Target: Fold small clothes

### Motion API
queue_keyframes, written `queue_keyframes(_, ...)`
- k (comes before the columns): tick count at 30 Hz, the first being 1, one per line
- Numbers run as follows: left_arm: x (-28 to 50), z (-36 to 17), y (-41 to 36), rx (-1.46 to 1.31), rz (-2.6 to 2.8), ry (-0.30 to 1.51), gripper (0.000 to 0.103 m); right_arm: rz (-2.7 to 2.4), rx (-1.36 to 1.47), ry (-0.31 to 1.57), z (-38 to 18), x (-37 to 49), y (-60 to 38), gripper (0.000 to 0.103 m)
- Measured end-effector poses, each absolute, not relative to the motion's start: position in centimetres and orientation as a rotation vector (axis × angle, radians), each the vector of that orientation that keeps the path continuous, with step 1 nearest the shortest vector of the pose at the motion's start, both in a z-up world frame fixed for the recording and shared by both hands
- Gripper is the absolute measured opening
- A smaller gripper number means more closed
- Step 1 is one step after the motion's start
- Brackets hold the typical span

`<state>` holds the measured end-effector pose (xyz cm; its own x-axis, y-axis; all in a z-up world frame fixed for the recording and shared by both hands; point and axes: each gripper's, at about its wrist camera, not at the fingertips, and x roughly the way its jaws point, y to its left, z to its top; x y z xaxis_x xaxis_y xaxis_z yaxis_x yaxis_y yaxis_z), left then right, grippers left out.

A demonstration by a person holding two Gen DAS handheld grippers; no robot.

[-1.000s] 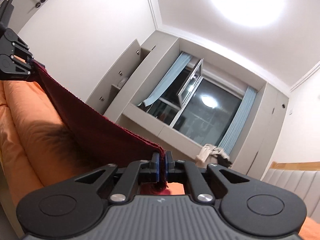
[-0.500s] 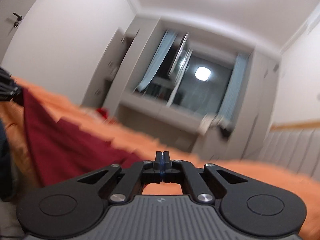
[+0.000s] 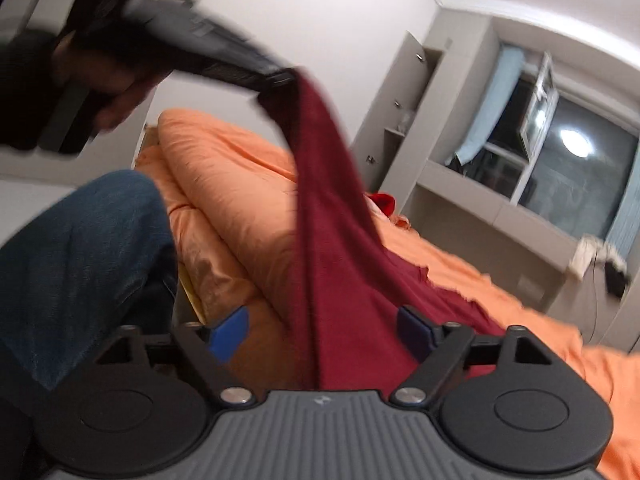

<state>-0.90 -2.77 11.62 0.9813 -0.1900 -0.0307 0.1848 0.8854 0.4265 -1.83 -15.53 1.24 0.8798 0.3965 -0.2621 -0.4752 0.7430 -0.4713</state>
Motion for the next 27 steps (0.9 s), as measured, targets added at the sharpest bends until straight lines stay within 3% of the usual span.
queue_keyframes(2,-0.7,12.0,-3.1,0.457,-0.202,-0.028,0.004,0.397,-0.625,0.168,-0.2,-1.2,-14.7,0.085)
queue_keyframes(3,-0.7,12.1,-3.2,0.462,-0.204,-0.033,0.004,0.357,-0.656,0.185,-0.9,-0.6,-14.7,0.079)
queue_keyframes(7,-0.7,12.2,-3.2,0.457,-0.202,-0.036,0.004,0.218,-0.704,0.284,-2.7,1.2,-15.8,0.034)
queue_keyframes(8,-0.7,12.1,-3.0,0.452,-0.200,-0.033,0.004,0.197,-0.694,0.300,-2.7,1.2,-16.3,0.028)
queue_keyframes(10,-0.9,11.8,-2.7,0.441,-0.191,-0.022,0.004,0.161,-0.692,0.309,-2.6,0.9,-17.4,0.006)
queue_keyframes(21,-4.2,9.6,-1.6,0.340,-0.179,0.003,0.004,-0.038,-0.646,0.021,3.6,-6.6,-21.9,0.004)
queue_keyframes(27,-7.0,10.2,-2.1,0.374,-0.200,-0.045,0.004,-0.007,-0.640,0.011,4.2,-7.3,-22.2,0.004)
